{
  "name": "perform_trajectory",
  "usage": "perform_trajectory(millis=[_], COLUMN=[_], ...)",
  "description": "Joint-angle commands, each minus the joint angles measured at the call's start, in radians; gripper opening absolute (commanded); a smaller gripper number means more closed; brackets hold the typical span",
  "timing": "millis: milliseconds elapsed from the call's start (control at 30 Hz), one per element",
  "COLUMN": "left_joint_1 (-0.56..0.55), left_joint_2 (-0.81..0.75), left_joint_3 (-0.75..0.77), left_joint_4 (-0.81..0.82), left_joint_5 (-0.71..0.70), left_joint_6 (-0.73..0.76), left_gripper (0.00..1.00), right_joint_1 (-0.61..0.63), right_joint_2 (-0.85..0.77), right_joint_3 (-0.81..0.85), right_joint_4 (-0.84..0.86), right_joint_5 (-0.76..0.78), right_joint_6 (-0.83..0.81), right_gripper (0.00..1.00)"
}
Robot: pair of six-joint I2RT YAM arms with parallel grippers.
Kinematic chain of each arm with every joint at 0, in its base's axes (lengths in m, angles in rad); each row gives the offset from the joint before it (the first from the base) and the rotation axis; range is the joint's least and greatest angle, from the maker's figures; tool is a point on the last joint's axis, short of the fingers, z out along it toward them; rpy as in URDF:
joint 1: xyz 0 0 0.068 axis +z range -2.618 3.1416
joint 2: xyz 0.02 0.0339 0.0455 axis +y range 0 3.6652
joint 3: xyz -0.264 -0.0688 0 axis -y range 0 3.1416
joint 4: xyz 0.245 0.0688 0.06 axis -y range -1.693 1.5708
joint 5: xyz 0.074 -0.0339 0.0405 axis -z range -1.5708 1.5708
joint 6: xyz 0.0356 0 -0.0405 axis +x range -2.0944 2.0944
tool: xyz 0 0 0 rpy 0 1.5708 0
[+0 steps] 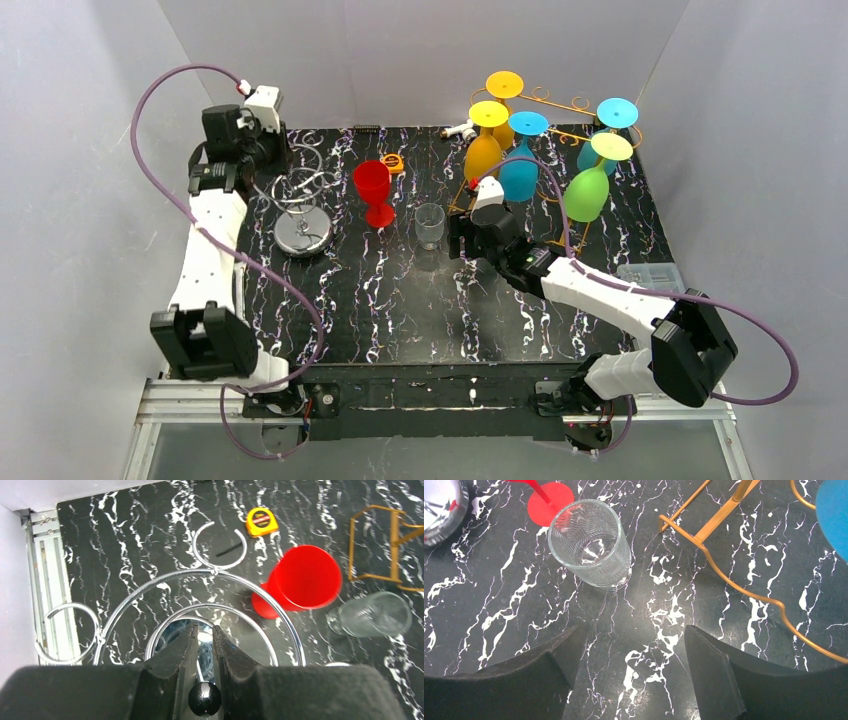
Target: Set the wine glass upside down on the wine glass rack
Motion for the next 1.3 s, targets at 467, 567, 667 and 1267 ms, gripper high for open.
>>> perform_trajectory(millis=[467, 567, 667, 1267], left_joint_1=[-0.301, -0.340, -0.372, -0.398], left_joint_2=[-0.377, -0.396, -0.408, -0.525], left_joint_3=[-0.162, -0.197, -0.228, -0.297], left_joint_4=[0.011, 0.033, 0.043, 0.010], left_joint_5=[0.010, 0.015, 0.013, 0.007], left_joint_6=[-0.106, -0.113, -0.110, -0.086], left_gripper=[0.00, 0.00, 0.00, 0.63], right_joint_1=[-0.016, -0.018, -0.019, -0.026], right_joint_2=[0.079, 0.085, 0.106, 0.326], right_joint_3=[0.072, 0.085, 0.115, 0.287], right_joint_4=[0.090, 0.111, 0.121, 0.075], right_joint_5=[0.033, 0.033, 0.033, 0.063], right_joint_6=[0.065, 0.079, 0.094, 0.165], right_gripper=[0.83, 0.83, 0.83, 0.69])
